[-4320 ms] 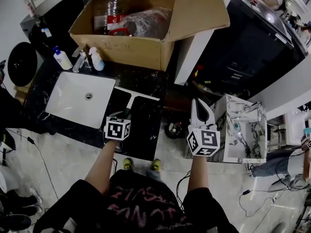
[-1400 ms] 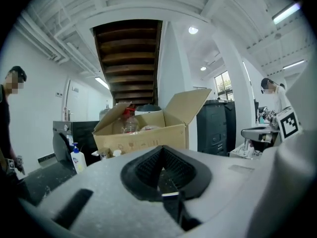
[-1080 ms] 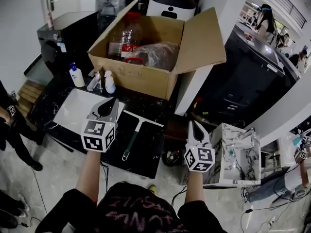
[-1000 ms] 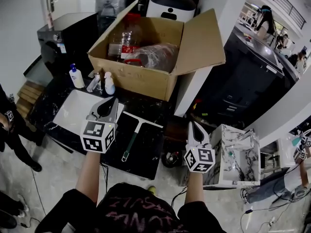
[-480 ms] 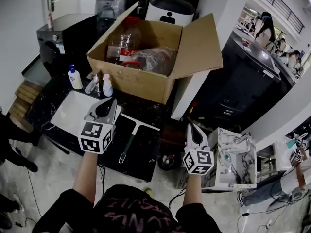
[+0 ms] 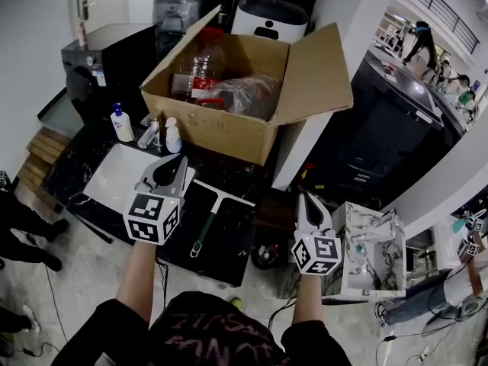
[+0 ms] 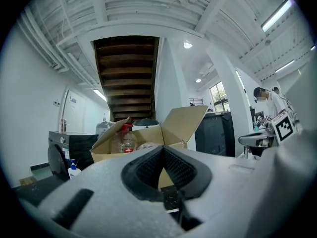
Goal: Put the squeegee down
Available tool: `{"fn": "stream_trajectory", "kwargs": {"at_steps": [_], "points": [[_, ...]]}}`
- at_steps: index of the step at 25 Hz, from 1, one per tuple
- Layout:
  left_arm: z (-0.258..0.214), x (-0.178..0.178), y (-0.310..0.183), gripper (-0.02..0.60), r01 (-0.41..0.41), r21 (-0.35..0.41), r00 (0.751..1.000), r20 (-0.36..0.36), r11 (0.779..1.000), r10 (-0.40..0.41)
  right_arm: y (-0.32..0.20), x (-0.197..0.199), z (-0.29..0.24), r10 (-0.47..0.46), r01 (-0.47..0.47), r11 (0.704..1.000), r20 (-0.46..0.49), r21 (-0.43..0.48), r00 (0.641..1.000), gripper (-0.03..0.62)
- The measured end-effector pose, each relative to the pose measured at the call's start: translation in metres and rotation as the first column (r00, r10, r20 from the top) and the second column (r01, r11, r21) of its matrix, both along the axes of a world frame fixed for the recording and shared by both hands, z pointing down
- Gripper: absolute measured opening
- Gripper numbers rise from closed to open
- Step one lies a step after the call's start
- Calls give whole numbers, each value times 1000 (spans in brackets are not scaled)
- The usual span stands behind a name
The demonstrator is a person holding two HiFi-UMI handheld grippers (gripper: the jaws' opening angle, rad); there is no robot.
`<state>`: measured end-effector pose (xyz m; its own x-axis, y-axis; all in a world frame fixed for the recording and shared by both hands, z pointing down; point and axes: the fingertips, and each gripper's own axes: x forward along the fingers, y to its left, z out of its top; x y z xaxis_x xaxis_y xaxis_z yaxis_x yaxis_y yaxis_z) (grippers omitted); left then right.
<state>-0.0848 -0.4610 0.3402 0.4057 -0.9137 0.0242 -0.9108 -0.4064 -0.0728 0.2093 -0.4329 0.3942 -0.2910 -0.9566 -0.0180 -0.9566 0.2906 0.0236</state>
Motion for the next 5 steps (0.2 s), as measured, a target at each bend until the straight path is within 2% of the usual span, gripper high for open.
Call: {"fn": "stream_trajectory", "kwargs": {"at_steps": [5], "points": [[-3,1,3,3,-1,0,1000,1,1000,1,5,3,-3,7,-7,1000,0,-3,1000,11]]}}
